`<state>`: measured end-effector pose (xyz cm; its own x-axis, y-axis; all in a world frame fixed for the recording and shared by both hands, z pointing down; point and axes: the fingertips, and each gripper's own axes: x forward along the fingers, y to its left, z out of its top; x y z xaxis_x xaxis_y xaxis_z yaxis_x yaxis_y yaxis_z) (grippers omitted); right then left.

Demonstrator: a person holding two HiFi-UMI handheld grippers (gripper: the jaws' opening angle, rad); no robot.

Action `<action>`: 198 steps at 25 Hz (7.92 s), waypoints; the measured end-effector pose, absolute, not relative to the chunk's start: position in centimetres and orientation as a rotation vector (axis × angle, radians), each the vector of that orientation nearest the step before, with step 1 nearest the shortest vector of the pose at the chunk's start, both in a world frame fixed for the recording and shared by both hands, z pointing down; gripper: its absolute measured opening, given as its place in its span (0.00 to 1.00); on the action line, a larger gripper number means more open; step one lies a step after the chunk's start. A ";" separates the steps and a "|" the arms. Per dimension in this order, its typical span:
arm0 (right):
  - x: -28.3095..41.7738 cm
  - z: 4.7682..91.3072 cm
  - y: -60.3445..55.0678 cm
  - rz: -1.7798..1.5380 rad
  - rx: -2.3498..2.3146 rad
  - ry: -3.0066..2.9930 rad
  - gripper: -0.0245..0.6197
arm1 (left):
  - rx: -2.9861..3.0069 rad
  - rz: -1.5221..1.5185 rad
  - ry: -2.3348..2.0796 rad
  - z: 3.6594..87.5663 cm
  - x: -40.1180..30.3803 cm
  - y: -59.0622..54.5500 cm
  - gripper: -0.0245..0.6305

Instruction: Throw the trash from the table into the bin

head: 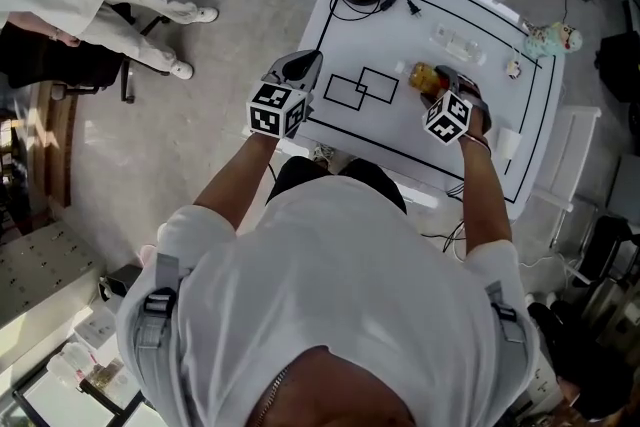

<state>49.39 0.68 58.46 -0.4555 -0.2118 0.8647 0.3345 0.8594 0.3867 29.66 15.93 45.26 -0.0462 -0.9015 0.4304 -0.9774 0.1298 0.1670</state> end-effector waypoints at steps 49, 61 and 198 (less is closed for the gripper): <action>-0.5 34.4 20.8 -0.204 0.290 -2.877 0.55 | 1.702 -0.080 -2.454 32.7 -12.7 36.7 0.06; -8.6 34.5 13.4 -0.106 0.393 -2.891 0.55 | 1.724 -0.047 -2.416 32.5 -22.1 28.1 0.06; -13.7 39.6 -21.7 0.225 1.440 -2.694 0.26 | 2.242 0.041 -1.852 42.1 -37.9 -18.2 0.05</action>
<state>-13.66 -21.72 39.56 -0.5556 -0.8200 0.1376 -0.8315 0.5479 -0.0921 -37.94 -18.17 42.15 0.1998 -0.9651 0.1691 -0.9717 -0.1730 0.1607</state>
